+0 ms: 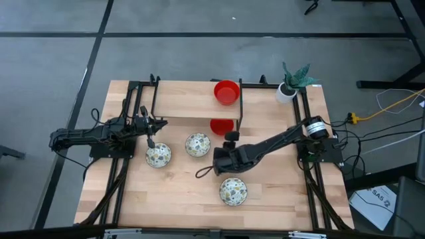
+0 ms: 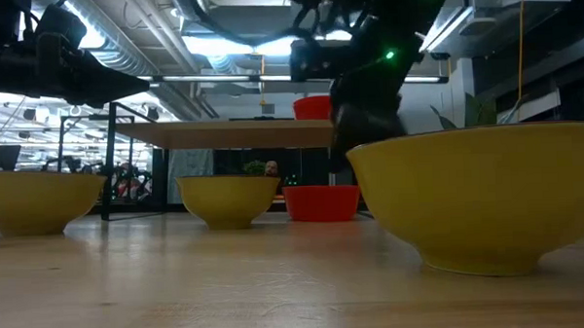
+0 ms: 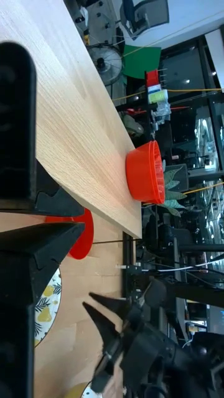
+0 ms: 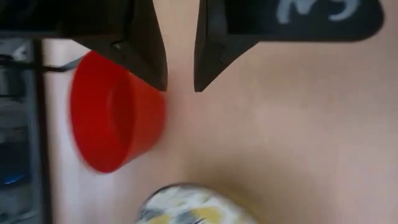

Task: Pick & Place Mini bowls
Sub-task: Stack the red bowl on the red bowl on the shelf

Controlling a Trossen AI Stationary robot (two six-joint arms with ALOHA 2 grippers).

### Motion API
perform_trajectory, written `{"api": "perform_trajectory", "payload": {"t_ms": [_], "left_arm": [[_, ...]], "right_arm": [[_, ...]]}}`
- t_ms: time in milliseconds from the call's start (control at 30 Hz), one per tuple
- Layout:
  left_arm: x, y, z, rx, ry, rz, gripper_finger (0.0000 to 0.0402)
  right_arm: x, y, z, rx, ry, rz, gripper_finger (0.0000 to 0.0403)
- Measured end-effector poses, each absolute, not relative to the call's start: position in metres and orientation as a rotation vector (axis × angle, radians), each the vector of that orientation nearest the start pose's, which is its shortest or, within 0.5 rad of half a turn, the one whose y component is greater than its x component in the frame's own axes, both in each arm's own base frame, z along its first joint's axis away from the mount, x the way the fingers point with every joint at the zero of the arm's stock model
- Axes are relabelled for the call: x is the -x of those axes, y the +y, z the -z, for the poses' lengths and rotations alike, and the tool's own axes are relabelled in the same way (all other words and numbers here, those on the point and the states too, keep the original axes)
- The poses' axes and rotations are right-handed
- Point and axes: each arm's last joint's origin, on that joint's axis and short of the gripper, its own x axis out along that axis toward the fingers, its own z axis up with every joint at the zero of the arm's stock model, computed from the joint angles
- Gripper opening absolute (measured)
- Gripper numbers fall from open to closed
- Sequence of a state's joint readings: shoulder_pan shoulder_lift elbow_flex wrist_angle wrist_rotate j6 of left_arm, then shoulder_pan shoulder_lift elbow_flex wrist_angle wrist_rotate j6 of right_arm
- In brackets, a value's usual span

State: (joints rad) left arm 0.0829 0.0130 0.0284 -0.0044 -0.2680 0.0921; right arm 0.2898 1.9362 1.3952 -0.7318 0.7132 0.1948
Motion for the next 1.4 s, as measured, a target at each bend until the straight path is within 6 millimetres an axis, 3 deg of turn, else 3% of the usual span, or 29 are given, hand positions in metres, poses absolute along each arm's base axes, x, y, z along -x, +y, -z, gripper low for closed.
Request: {"api": "perform_trajectory", "payload": {"t_ms": [167,600,1100,1400], "left_arm": [[-0.095,0.016,-0.172,-0.09,0.005,-0.351,0.002],[-0.095,0.016,-0.172,-0.09,0.005,-0.351,0.002],[-0.095,0.016,-0.172,-0.09,0.005,-0.351,0.002],[-0.095,0.016,-0.172,-0.09,0.005,-0.351,0.002]], "right_arm": [[-0.376,0.079,-0.186,0.489,1.029,0.517,0.008],[-0.385,0.05,-0.186,0.4,1.039,0.526,0.008],[-0.395,0.072,-0.19,0.391,0.954,0.319,0.008],[-0.398,0.074,-0.191,0.41,0.933,0.251,0.0081]]}}
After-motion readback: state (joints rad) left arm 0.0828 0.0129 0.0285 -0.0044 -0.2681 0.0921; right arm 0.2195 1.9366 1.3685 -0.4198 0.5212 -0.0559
